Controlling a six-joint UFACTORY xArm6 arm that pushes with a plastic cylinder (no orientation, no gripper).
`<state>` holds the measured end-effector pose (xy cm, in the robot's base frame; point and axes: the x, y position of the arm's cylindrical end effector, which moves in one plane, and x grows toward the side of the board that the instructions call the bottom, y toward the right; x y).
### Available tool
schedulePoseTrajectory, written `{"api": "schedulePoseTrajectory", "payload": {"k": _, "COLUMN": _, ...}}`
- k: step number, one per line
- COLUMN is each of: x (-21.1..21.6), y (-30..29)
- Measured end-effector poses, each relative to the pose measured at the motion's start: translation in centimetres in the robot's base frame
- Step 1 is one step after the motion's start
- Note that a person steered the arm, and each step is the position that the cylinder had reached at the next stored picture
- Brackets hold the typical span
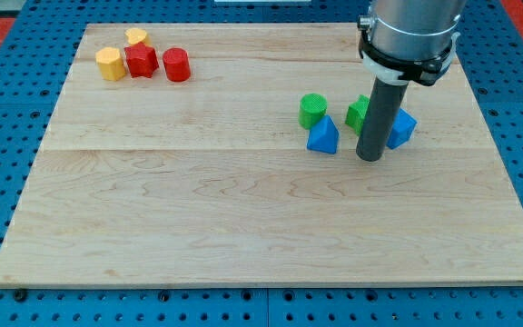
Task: Place the blue blocks together
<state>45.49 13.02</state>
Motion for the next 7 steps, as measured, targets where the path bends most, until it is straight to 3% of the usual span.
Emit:
{"api": "schedulePoseTrajectory", "payload": {"k": 4, "x": 0.0, "y": 1.1}}
{"api": "schedulePoseTrajectory", "payload": {"k": 5, "x": 0.3, "y": -1.4}}
{"api": "schedulePoseTrajectory", "payload": {"k": 7, "x": 0.4, "y": -12.4}}
